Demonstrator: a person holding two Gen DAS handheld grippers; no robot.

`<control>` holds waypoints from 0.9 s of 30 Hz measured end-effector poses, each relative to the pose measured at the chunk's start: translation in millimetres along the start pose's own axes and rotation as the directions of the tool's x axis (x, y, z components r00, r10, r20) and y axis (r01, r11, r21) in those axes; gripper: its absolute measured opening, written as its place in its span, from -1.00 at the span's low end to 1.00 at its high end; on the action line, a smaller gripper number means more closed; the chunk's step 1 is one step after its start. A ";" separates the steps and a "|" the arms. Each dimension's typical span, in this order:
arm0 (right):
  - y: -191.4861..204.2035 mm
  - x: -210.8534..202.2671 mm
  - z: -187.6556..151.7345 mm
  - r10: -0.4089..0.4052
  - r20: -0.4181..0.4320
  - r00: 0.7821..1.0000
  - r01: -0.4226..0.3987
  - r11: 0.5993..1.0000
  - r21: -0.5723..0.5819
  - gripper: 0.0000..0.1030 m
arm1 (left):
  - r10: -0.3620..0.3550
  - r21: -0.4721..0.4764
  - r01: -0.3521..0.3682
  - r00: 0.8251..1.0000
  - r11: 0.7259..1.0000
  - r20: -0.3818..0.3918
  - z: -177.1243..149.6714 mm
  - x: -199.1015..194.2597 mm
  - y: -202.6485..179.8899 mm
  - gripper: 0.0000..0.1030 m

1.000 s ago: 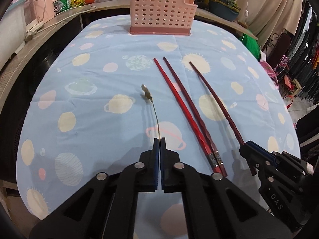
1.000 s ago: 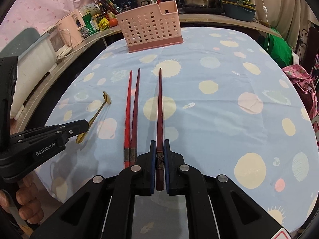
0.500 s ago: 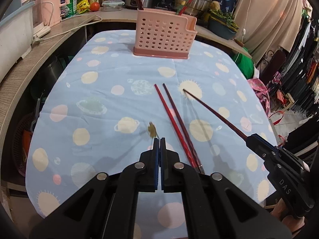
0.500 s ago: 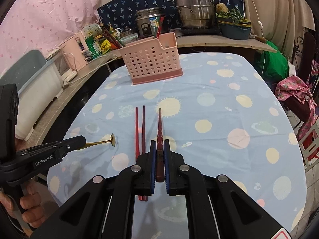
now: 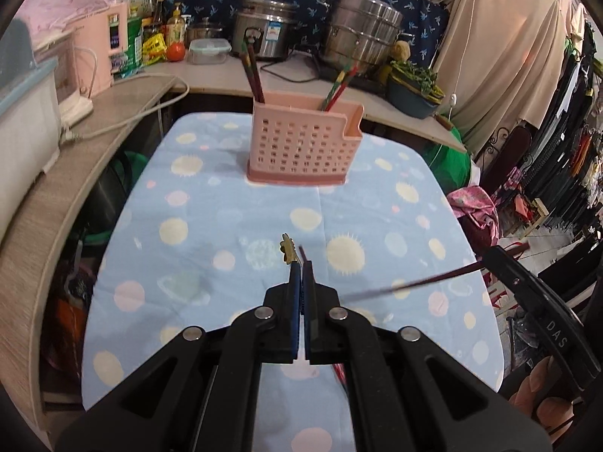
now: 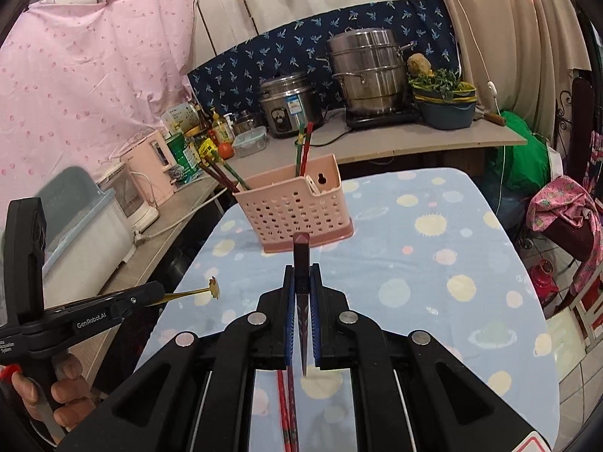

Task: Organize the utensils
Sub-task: 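Carry the gold spoon with the left tool while the right tool carries the dark-red chopstick, then open the left tool over the basket while the right tool releases the dark-red chopstick into it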

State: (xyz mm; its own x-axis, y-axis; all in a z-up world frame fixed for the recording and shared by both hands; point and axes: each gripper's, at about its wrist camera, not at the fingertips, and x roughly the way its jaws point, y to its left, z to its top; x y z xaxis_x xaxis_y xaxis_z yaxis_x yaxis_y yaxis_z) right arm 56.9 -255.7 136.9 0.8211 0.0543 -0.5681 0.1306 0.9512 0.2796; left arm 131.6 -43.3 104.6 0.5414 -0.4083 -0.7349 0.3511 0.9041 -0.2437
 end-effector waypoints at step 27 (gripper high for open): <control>16.8 105.4 201.4 0.023 0.326 0.945 -0.045 0.997 0.062 -0.86 | 0.000 -0.041 -0.001 1.000 0.999 -0.023 202.8 73.5 12.5 -0.99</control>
State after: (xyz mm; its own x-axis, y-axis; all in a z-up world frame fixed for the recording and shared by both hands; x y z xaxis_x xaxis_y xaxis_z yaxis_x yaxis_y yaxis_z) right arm 257.6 -295.2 237.6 0.9601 -0.0262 -0.2783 0.1275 0.9270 0.3526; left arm 330.7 -87.5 175.8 0.5239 -0.4053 -0.7492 0.3189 0.9089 -0.2687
